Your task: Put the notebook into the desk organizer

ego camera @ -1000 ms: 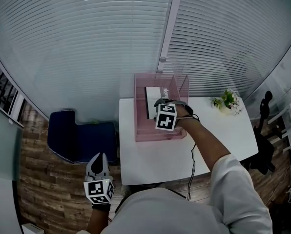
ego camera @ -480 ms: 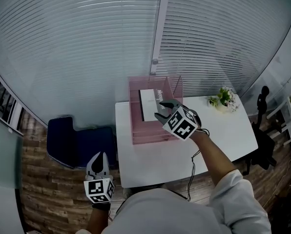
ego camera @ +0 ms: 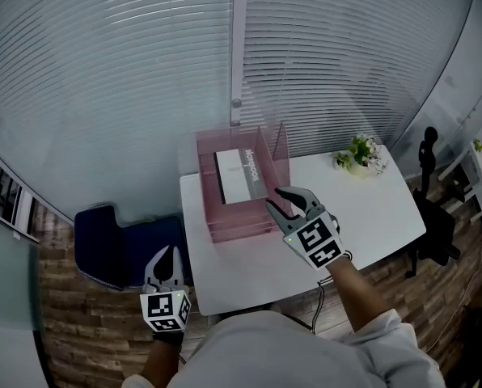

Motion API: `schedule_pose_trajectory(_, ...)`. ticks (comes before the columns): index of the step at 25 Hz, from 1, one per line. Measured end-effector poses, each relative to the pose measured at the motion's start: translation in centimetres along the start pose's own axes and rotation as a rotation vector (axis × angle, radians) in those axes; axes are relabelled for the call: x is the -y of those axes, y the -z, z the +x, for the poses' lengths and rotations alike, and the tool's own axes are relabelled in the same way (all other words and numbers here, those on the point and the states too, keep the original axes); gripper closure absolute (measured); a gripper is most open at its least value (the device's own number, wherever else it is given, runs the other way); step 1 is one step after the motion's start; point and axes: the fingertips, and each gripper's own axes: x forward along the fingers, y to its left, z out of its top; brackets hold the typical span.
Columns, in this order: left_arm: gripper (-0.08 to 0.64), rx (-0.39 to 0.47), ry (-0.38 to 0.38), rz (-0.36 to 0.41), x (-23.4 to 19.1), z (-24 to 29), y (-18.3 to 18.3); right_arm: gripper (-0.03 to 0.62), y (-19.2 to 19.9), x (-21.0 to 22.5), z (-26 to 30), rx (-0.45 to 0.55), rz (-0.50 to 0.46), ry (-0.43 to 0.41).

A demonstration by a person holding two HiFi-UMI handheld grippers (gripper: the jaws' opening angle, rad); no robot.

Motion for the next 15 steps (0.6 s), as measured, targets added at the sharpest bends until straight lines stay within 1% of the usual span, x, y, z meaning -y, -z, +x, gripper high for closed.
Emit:
schedule_pose_trajectory(7,0.552,0.005,0.032,0.017,1.4,1.2,-0.6,0.480,0.7,0.6,-2.8,0.074,0.104,0.061)
schedule_pose_trajectory(15,0.552,0.000,0.024,0.026,1.3,1.4,-0.8,0.500,2.1,0.8,-4.6,0.141,0.204,0.106)
